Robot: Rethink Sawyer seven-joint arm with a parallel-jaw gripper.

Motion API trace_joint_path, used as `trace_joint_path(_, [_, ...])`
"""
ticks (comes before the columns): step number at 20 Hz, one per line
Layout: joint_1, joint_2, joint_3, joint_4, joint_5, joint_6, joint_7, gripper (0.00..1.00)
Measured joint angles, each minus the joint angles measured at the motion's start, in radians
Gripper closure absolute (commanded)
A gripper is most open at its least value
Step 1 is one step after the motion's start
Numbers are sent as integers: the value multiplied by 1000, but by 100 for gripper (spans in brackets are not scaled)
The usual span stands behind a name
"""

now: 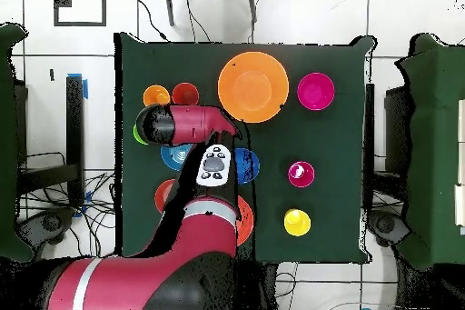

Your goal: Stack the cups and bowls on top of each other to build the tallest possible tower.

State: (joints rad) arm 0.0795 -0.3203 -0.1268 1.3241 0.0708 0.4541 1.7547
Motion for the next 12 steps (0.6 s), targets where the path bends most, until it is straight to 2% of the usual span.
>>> trace_joint_path(12, [0,-7,0,0,0,0,0,0])
